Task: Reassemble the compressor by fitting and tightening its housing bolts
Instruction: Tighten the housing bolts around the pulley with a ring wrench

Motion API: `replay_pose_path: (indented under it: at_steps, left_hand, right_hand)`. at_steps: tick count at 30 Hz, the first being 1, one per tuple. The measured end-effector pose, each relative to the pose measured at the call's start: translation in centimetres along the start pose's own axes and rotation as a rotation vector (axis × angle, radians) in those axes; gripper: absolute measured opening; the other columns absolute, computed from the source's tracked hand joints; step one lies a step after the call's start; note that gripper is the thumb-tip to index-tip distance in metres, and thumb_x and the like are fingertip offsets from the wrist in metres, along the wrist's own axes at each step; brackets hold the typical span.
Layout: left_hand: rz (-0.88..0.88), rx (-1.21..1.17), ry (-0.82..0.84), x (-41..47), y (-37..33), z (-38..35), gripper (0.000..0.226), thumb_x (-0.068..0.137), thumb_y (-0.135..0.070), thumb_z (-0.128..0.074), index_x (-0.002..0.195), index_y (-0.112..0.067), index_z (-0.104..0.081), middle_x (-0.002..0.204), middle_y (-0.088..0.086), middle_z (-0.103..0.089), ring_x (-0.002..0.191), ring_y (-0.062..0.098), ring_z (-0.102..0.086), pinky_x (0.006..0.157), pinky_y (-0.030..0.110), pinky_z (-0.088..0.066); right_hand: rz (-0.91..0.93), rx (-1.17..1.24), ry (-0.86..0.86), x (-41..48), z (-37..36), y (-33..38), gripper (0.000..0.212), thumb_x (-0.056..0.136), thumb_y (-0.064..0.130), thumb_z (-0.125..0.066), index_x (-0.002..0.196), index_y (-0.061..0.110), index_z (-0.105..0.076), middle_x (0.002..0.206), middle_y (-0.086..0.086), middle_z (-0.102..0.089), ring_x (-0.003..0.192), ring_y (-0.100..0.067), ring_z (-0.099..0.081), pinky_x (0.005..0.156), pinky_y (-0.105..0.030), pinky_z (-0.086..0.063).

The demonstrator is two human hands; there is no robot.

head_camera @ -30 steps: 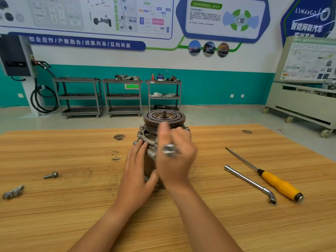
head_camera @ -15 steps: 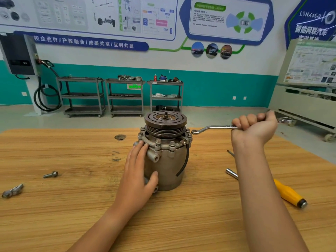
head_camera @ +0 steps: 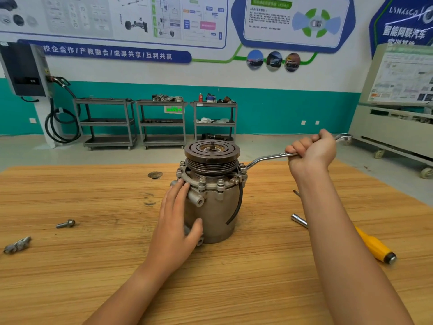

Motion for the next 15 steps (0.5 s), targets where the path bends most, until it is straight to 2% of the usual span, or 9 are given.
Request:
replay_pose_path:
  at_steps: [9,15]
  left_hand:
    - [-0.005,0.002,0.000,0.1,0.0,0.1,0.076,0.087,-0.016,-0.062,0.140,-0.033,-0.010,0.144,-0.031,0.002,0.137,-0.011,0.005,0.105,0.002,0.003]
    - [-0.002,0.007,0.002,0.0,0.0,0.0,0.076,0.087,-0.017,-0.061,0.141,-0.033,-0.010,0.144,-0.033,0.003,0.139,-0.009,0.004,0.105,0.001,0.002]
  right_hand:
    - [-0.019,0.014,0.026,1.0,0.8,-0.4,0.038,0.099,0.021,-0.028,0.061,0.019,-0.025,0.038,0.007,-0.016,0.032,-0.010,-0.012,0.038,-0.015,-0.015]
    - [0.048,0.120,-0.025,-1.3,4.1,-0.9,0.040,0.099,0.021,-0.030,0.059,0.020,-0.027,0.040,0.007,-0.019,0.034,-0.011,-0.017,0.043,-0.019,-0.025]
Point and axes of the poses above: each hand's wrist, its own x-axis towards the middle knuckle, its own z-axis out of the back of the hand, y = z × x, the point moved 2 cm from there along x, towards the middle knuckle
